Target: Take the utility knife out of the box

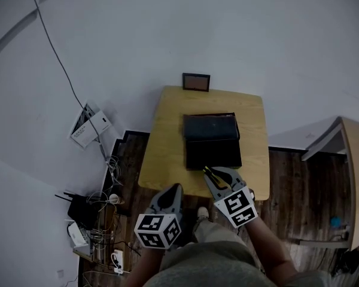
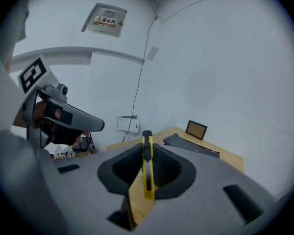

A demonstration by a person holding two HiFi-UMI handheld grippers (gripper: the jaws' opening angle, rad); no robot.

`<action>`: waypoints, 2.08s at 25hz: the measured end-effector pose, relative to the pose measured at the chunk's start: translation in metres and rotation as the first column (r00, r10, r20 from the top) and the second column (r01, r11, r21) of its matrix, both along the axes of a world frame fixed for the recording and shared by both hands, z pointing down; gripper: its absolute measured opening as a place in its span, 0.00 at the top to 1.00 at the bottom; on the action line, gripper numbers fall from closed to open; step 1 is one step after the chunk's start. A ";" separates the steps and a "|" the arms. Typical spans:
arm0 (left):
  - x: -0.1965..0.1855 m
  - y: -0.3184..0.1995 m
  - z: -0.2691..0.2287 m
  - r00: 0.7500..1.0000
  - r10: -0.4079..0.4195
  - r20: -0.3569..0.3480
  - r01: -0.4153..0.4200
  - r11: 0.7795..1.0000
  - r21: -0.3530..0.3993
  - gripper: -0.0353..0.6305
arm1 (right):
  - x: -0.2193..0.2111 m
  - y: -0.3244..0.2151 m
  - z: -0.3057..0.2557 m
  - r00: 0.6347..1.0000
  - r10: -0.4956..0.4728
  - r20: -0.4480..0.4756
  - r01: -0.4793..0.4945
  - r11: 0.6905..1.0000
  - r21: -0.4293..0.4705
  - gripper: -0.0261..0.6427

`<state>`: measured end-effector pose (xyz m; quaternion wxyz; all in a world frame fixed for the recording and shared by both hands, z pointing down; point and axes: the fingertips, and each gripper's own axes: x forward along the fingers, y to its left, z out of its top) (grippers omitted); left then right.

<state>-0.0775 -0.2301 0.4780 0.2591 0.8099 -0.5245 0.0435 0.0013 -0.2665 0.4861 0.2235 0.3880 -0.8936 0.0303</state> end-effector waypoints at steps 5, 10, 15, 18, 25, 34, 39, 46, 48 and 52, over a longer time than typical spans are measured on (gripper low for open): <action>0.000 0.029 -0.003 1.000 0.012 0.008 -0.012 1.000 0.010 0.94 | 0.005 0.031 -0.020 0.998 0.049 0.043 -0.051 0.998 0.040 0.88; -0.001 0.059 -0.007 1.000 0.015 0.011 -0.015 1.000 0.026 0.94 | 0.010 0.066 -0.034 0.993 0.085 0.079 -0.091 0.994 0.067 0.88; 0.001 0.086 -0.012 1.000 0.016 0.008 -0.017 0.999 0.042 0.94 | 0.017 0.101 -0.045 0.986 0.119 0.115 -0.130 0.987 0.090 0.88; 0.002 0.102 -0.014 1.000 0.025 0.007 -0.025 0.998 0.049 0.94 | 0.020 0.119 -0.052 0.980 0.140 0.141 -0.156 0.982 0.108 0.88; 0.005 0.136 -0.015 0.999 0.036 -0.008 -0.035 0.998 0.060 0.94 | 0.025 0.159 -0.060 0.970 0.169 0.173 -0.192 0.973 0.125 0.88; 0.000 0.165 -0.016 0.999 0.031 -0.015 -0.030 0.997 0.068 0.94 | 0.022 0.192 -0.059 0.967 0.175 0.184 -0.199 0.972 0.122 0.88; -0.006 0.171 -0.019 1.000 0.027 -0.012 -0.026 0.997 0.079 0.94 | 0.019 0.200 -0.056 0.970 0.177 0.166 -0.197 0.974 0.114 0.88; -0.010 0.175 -0.021 0.999 0.031 -0.009 -0.030 0.996 0.085 0.94 | 0.014 0.202 -0.057 0.969 0.180 0.168 -0.201 0.972 0.117 0.88; -0.010 0.174 -0.021 0.999 0.032 -0.008 -0.031 0.996 0.086 0.94 | 0.013 0.202 -0.059 0.969 0.179 0.171 -0.202 0.972 0.124 0.88; -0.010 0.174 -0.021 0.999 0.034 -0.009 -0.033 0.996 0.085 0.94 | 0.013 0.202 -0.060 0.968 0.180 0.175 -0.204 0.971 0.128 0.88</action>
